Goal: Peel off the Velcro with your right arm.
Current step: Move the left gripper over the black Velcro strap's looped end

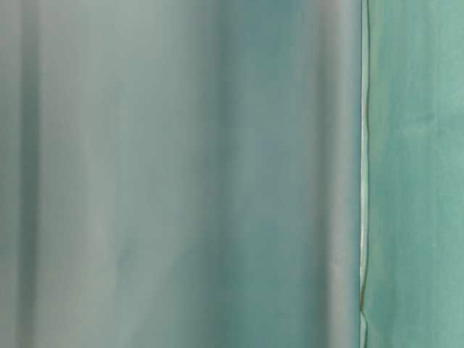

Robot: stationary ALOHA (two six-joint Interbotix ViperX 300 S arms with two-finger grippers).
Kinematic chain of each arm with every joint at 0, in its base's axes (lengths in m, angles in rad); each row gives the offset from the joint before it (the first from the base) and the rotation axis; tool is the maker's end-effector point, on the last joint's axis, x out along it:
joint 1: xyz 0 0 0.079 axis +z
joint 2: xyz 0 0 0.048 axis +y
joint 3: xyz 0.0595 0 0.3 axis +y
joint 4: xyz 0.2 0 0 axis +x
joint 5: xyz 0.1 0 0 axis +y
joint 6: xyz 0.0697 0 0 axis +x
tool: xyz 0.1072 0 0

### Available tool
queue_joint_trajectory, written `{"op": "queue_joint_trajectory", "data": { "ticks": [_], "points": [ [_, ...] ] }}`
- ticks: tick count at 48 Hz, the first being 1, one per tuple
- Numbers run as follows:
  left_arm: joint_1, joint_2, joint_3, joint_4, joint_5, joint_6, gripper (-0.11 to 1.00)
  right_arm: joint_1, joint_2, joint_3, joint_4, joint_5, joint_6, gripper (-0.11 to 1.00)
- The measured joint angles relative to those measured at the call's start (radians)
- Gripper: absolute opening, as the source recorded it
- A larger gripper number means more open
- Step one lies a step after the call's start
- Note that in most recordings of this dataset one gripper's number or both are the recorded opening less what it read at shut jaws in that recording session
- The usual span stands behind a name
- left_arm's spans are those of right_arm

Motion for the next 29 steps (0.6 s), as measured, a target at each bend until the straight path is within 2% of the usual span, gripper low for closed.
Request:
{"op": "queue_joint_trajectory", "data": {
  "ticks": [12,29],
  "points": [
    [0.015,0.156,-0.061,0.002,-0.052,0.005,0.81,-0.005,0.006,0.000,0.000,-0.008,0.000,0.53],
    [0.015,0.419,-0.199,0.000,-0.095,0.005,0.80,-0.005,0.006,0.002,-0.002,-0.009,0.000,0.53]
  ]
}}
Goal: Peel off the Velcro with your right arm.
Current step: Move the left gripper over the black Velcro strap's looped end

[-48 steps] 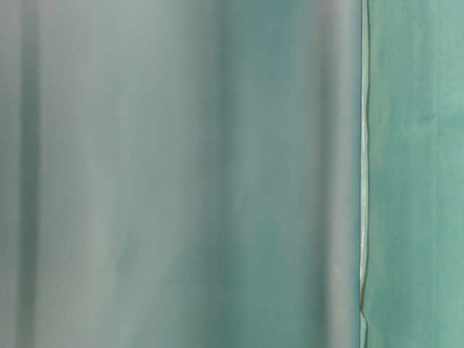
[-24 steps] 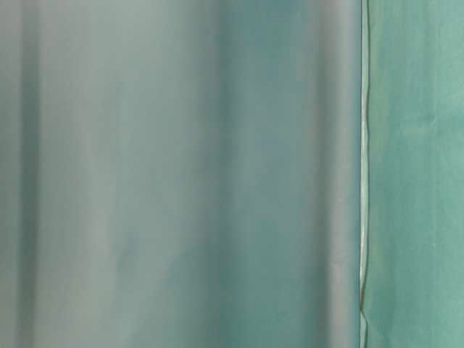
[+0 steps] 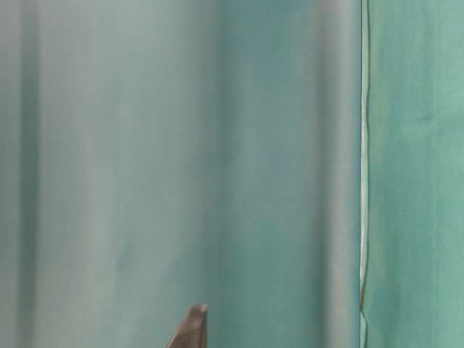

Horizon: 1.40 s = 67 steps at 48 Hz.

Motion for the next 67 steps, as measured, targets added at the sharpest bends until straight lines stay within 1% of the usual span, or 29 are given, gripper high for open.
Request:
{"op": "queue_joint_trajectory", "data": {
  "ticks": [11,23,30,35,51,61,67],
  "points": [
    [-0.002,0.163,-0.117,0.000,0.000,0.002,0.80,0.002,0.000,0.005,0.000,0.000,0.000,0.53],
    [0.000,0.296,-0.218,0.000,0.005,0.003,0.80,0.000,0.002,0.015,0.000,0.000,0.000,0.53],
    [0.002,0.342,-0.272,0.000,0.055,0.002,0.80,0.000,0.000,0.020,0.000,0.000,0.000,0.53],
    [0.002,0.359,-0.311,0.000,0.133,0.003,0.80,0.000,-0.003,0.020,0.000,0.000,0.000,0.53],
    [0.000,0.402,-0.413,0.002,0.439,0.002,0.79,0.000,-0.003,0.020,0.000,0.000,0.000,0.53],
    [0.002,0.443,-0.453,0.000,0.586,0.002,0.79,0.000,-0.003,0.020,-0.009,-0.014,0.000,0.53],
    [0.002,0.468,-0.472,0.000,0.637,0.000,0.79,0.000,-0.003,0.020,-0.012,-0.020,0.000,0.53]
  ]
}}
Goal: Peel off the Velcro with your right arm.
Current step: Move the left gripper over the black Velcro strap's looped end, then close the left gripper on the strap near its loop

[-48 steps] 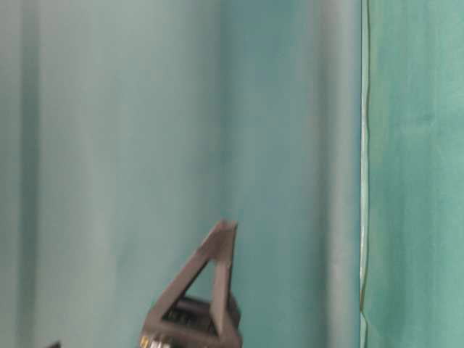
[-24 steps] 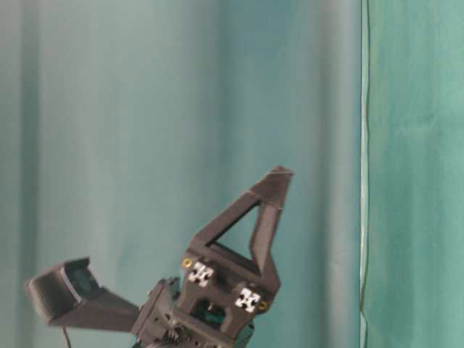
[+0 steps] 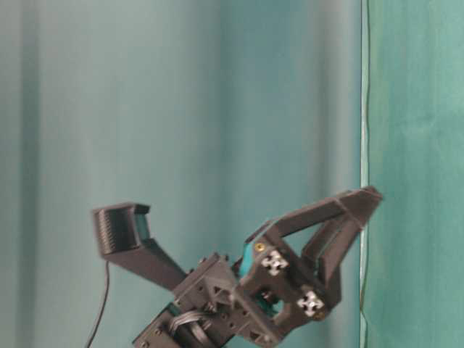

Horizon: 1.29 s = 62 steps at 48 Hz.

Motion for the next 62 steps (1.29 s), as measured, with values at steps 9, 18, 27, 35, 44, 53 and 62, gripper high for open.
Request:
{"op": "queue_joint_trajectory", "data": {
  "ticks": [9,18,27,35,44,53,62],
  "points": [
    [0.000,0.037,-0.021,0.000,0.009,0.000,0.79,0.000,0.000,0.000,-0.002,-0.002,0.000,0.53],
    [0.006,0.095,-0.038,0.000,0.009,0.002,0.79,0.002,0.000,0.000,-0.002,-0.003,0.000,0.53],
    [0.017,0.146,-0.051,0.000,0.008,0.000,0.79,0.000,0.000,0.011,-0.002,-0.003,0.000,0.53],
    [0.017,0.190,-0.051,0.002,-0.011,0.002,0.79,0.000,-0.002,0.014,0.000,-0.002,0.000,0.53],
    [0.017,0.239,-0.052,0.000,-0.031,0.002,0.79,0.000,-0.002,0.014,-0.002,-0.003,0.000,0.53],
    [0.020,0.262,-0.052,0.000,-0.040,0.002,0.79,0.000,-0.002,0.017,-0.002,-0.002,0.000,0.53],
    [0.032,0.267,-0.052,0.000,-0.041,0.002,0.78,0.000,-0.002,0.018,0.000,-0.003,0.000,0.53]
  ]
}}
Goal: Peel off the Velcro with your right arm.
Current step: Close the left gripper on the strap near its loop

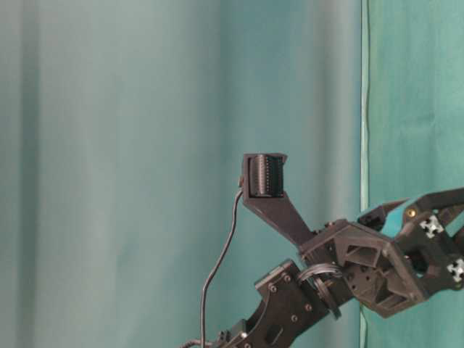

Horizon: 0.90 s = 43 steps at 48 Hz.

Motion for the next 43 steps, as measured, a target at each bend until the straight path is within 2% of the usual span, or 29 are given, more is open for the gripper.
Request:
{"op": "queue_joint_trajectory", "data": {
  "ticks": [11,16,18,25,28,43],
  "points": [
    [0.006,0.006,0.000,0.000,0.000,0.000,0.78,0.000,-0.003,0.006,-0.002,0.002,-0.002,0.53],
    [0.006,0.006,0.000,0.000,0.000,0.000,0.72,0.002,-0.009,0.008,-0.002,0.002,-0.002,0.53],
    [0.006,0.006,0.000,0.000,0.000,0.000,0.64,0.000,-0.011,0.008,-0.002,0.002,0.000,0.53],
    [0.005,0.006,0.002,0.002,0.003,0.000,0.22,0.000,-0.021,0.012,-0.002,0.002,0.000,0.53],
    [0.002,0.005,0.000,0.000,0.005,-0.002,0.10,0.000,-0.025,0.015,-0.002,0.002,0.000,0.53],
    [-0.018,-0.051,0.000,0.000,0.055,-0.002,0.10,0.000,-0.032,0.018,-0.002,0.002,0.000,0.53]
  ]
}}
